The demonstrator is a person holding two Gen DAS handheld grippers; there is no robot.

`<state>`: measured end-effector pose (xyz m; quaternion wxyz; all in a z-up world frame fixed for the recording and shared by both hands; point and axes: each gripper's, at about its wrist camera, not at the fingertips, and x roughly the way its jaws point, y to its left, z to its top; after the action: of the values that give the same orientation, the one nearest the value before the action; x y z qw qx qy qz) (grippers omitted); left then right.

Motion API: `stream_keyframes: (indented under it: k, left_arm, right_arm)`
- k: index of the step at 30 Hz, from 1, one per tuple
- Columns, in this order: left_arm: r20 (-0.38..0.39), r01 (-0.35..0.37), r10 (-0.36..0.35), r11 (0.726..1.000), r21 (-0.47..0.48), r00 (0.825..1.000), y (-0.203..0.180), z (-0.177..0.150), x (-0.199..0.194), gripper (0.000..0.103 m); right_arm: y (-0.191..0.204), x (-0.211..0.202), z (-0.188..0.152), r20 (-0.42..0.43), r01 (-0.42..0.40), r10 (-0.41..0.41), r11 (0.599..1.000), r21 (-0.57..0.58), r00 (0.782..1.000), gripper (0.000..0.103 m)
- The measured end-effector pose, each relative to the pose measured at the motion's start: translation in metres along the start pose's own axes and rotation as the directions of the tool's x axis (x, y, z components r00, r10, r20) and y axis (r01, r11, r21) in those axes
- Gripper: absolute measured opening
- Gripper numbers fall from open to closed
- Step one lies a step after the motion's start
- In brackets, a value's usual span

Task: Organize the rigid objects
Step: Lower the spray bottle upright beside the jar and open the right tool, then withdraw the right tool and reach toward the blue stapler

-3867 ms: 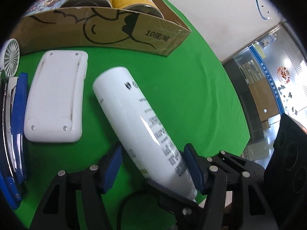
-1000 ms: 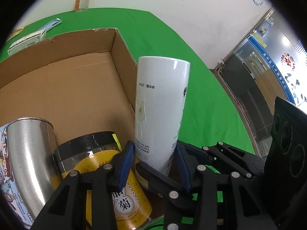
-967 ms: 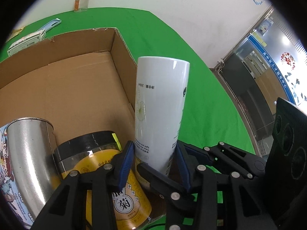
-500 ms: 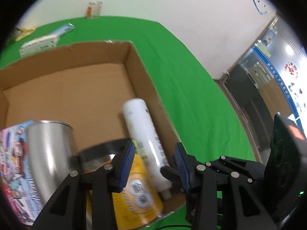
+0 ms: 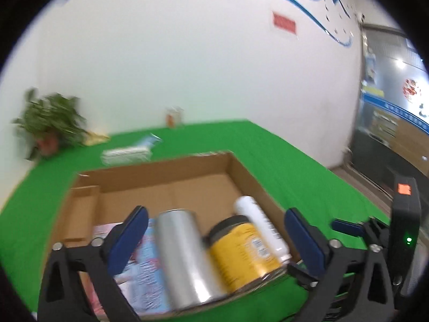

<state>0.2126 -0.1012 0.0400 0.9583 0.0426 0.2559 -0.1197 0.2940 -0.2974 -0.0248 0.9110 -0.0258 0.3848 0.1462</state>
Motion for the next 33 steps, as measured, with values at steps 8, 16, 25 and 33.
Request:
stream_keyframes:
  k: [8,16,25,33]
  left_arm:
    - [-0.003,-0.182,0.182,0.983,-0.017,0.983,0.047,-0.029,-0.065,0.102]
    - [-0.090,-0.196,0.191,0.979,-0.047,0.977,0.067,-0.056,-0.113,0.102]
    - [-0.194,-0.089,0.055,0.980,-0.175,0.980,0.057,-0.118,-0.104,0.085]
    - [-0.248,-0.036,-0.022,0.973,-0.229,0.969,0.069,-0.122,-0.098,0.056]
  right_arm:
    - [0.045,-0.067,-0.041,0.071,-0.085,0.085,0.996,0.001,0.994,0.102]
    - [0.095,-0.098,-0.055,0.037,-0.147,0.148,0.989,-0.034,0.988,0.102]
    - [0.086,-0.107,-0.086,0.003,-0.084,0.084,0.996,-0.010,0.996,0.068]
    - [0.094,-0.126,-0.092,0.053,-0.167,0.169,0.985,-0.048,0.984,0.102]
